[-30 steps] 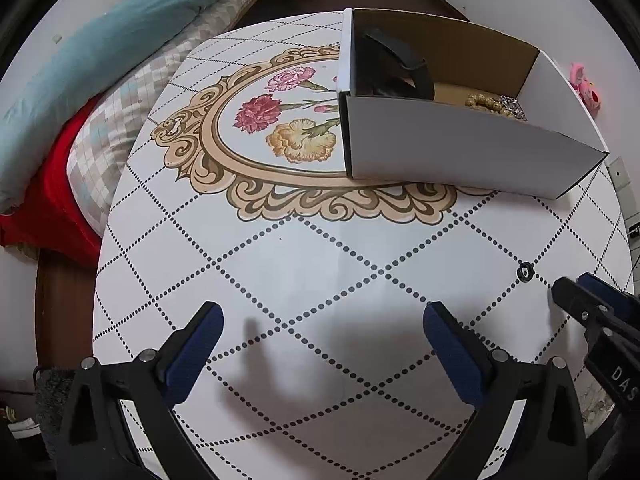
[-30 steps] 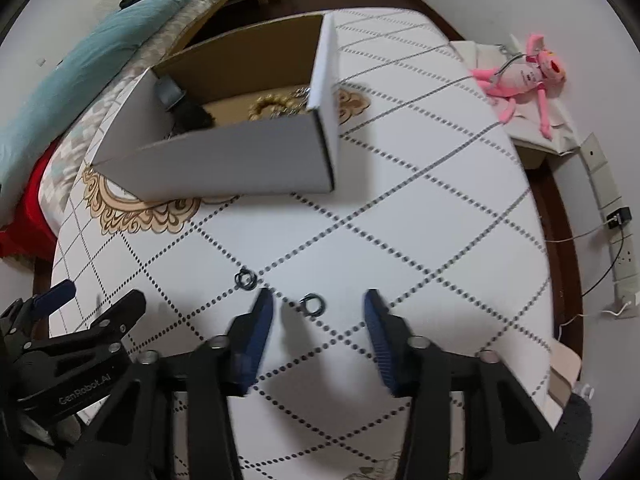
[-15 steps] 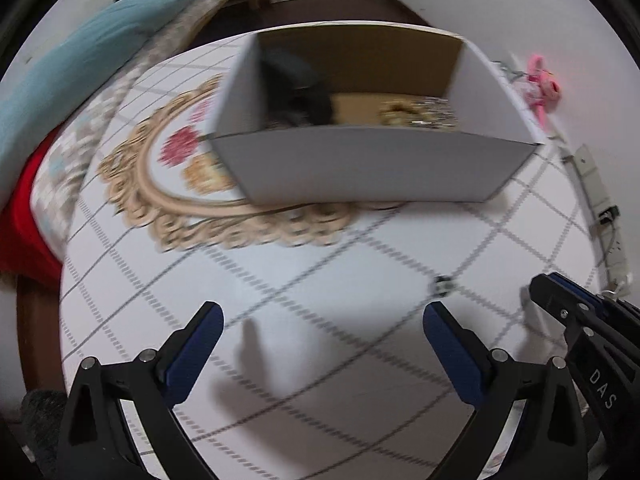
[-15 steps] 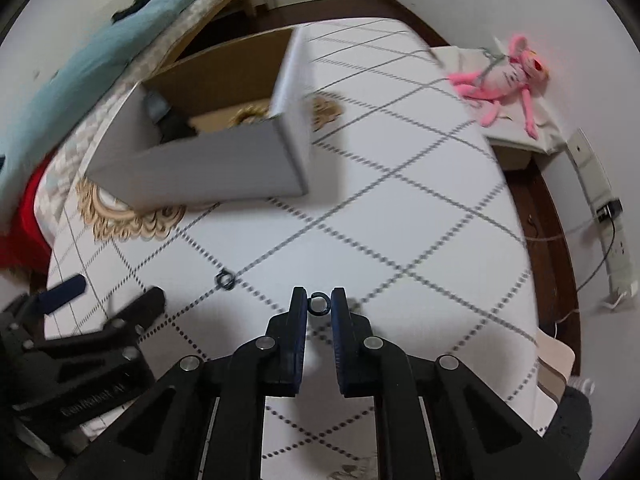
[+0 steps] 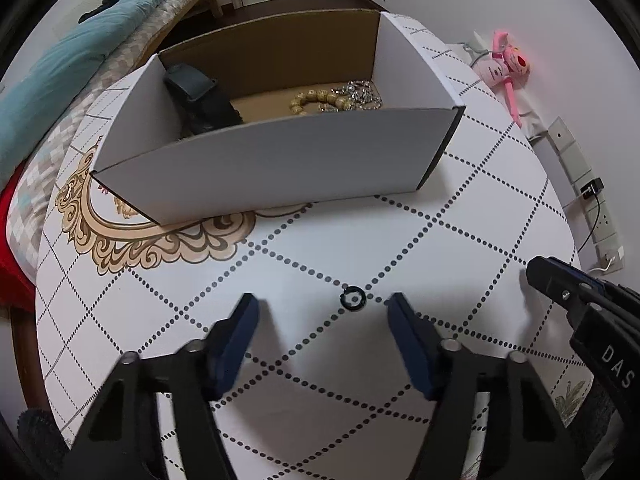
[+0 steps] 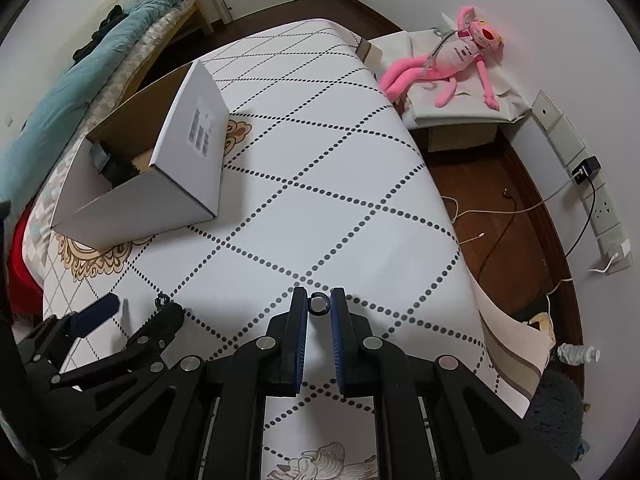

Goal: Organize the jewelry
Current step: 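Grasp the other black ring with the left tool, then carry both black rings into the white box and open both tools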

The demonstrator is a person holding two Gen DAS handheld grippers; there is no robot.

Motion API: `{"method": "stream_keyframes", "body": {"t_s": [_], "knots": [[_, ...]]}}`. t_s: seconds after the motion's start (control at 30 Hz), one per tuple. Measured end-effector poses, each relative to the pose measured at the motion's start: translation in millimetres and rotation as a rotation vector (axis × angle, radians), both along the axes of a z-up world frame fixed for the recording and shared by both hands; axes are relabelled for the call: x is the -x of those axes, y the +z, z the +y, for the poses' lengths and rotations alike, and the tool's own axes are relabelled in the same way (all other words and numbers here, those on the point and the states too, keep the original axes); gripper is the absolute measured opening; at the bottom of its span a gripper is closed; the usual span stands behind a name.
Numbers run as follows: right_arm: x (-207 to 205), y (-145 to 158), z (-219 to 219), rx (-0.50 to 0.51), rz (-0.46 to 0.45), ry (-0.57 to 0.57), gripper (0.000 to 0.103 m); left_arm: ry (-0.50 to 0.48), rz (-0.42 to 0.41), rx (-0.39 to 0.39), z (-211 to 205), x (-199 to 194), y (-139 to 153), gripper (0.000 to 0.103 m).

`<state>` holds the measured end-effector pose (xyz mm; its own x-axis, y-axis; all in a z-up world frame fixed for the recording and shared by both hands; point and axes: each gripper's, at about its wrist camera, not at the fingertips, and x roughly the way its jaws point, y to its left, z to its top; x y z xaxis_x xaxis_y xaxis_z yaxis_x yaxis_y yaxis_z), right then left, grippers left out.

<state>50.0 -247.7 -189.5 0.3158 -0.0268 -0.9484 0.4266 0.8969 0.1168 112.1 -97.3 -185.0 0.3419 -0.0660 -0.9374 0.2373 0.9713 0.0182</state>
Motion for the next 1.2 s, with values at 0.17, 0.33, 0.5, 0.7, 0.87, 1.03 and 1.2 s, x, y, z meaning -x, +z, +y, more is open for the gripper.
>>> {"method": "stream_keyframes", "body": {"t_s": [0.17, 0.33, 0.5, 0.7, 0.87, 1.03, 1.2], "knots": [[-2, 1, -3, -0.002, -0.008, -0.009, 0.012, -0.006, -0.009, 0.009, -2, 0, 2, 0.042], [-1, 2, -5, -0.003, -0.010, -0.016, 0.012, -0.003, -0.008, 0.021, -2, 1, 2, 0.033], [0, 4, -6, -0.004, -0.012, -0.021, 0.012, -0.004, -0.009, 0.026, 0, 2, 3, 0.026], [0, 6, -5, -0.005, -0.016, -0.022, 0.012, -0.004, -0.014, 0.036, 1, 6, 3, 0.010], [-1, 9, -3, -0.006, -0.027, -0.022, 0.012, 0.000, -0.015, 0.047, 3, 7, 4, 0.010], [-3, 20, -1, -0.013, -0.051, -0.016, 0.012, 0.007, -0.050, 0.060, 7, 10, 18, 0.010], [-9, 38, 1, -0.029, -0.096, -0.001, 0.012, 0.010, -0.133, 0.081, 15, 10, 54, 0.010]]}}
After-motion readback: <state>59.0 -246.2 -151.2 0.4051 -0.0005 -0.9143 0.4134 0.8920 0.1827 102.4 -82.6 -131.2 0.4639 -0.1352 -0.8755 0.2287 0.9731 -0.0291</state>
